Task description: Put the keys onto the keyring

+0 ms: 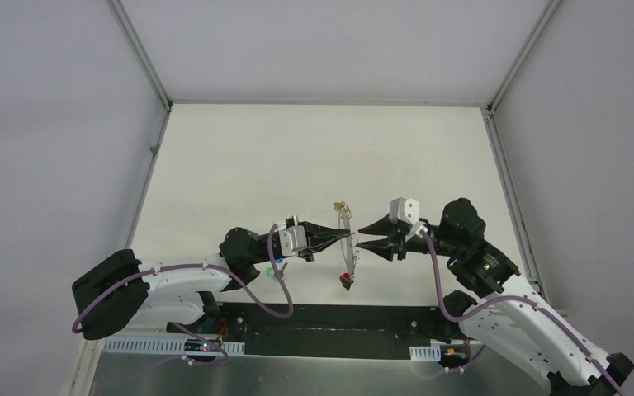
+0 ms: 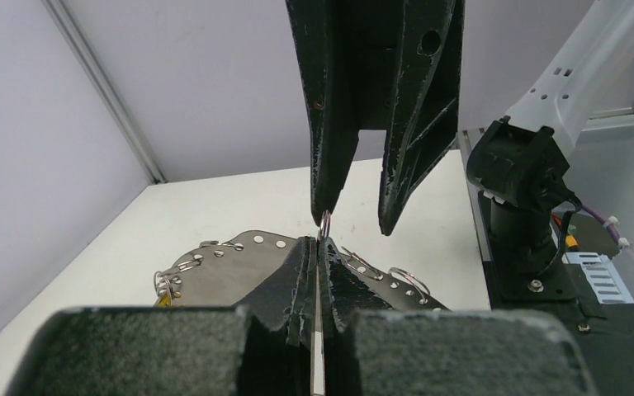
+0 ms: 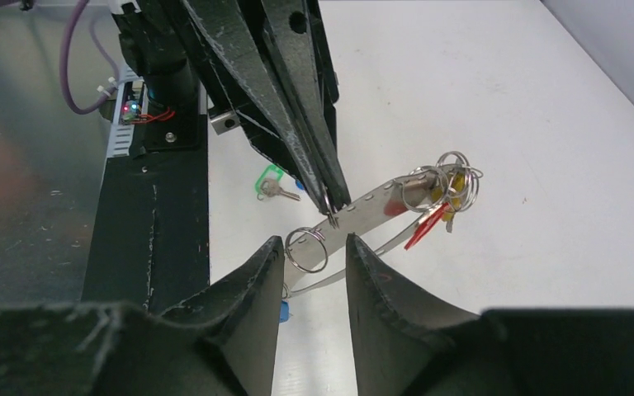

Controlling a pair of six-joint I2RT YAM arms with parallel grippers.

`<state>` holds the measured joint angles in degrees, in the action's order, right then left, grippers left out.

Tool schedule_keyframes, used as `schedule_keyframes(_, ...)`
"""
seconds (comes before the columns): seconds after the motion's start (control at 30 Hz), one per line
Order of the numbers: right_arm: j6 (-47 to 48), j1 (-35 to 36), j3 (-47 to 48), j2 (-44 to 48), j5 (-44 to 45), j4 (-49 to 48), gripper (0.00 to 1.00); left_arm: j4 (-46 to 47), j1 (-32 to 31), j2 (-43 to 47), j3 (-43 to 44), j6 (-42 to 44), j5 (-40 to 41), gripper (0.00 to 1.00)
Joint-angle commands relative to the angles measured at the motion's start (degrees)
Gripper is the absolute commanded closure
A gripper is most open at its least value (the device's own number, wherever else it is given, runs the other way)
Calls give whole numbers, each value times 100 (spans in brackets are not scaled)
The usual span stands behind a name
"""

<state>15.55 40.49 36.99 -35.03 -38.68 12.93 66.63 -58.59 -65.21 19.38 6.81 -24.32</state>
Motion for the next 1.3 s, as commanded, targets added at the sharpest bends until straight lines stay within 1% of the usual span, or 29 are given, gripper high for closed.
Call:
schedule_keyframes(0.0,-2,1,-17,26,-518,-636,65,719,-47,182,75,-39,-93,100)
schedule_keyframes(0.33,-131,2,43,-212,-438,-876,68,718,-47,201,84,-101,-153,100)
schedule_keyframes(0.43,-131,3,63,-300,-430,-888,71,717,-47,201,100,-109,-175,100)
schedule_keyframes(0.83,-219,3,82,-405,-522,-972,100,711,-54,184,102,-203,-198,100)
schedule_keyframes(0.97,-193,3,99,-401,-524,-872,100,698,-50,229,78,-246,-134,100)
schedule_keyframes(1.0,-186,3,104,-386,-508,-836,100,675,-52,270,62,-251,-108,97)
schedule_keyframes(1.03,-184,-2,101,-365,-483,-814,100,627,-48,333,33,-265,-71,87)
schedule_keyframes(1.07,-177,2,101,-354,-471,-791,100,546,-48,415,5,-276,-20,69)
schedule_keyframes(1.1,-171,3,106,-329,-452,-778,100,406,-48,518,-29,-284,38,54)
schedule_keyframes(1.13,-167,3,102,-311,-436,-760,100,237,-47,660,-49,-284,91,43)
schedule_keyframes(1.17,-152,1,106,-297,-431,-732,100,-2,-47,808,-56,-269,135,36)
schedule_keyframes(1.27,-96,1,113,-269,-413,-613,100,-820,-48,1374,-35,-203,233,27)
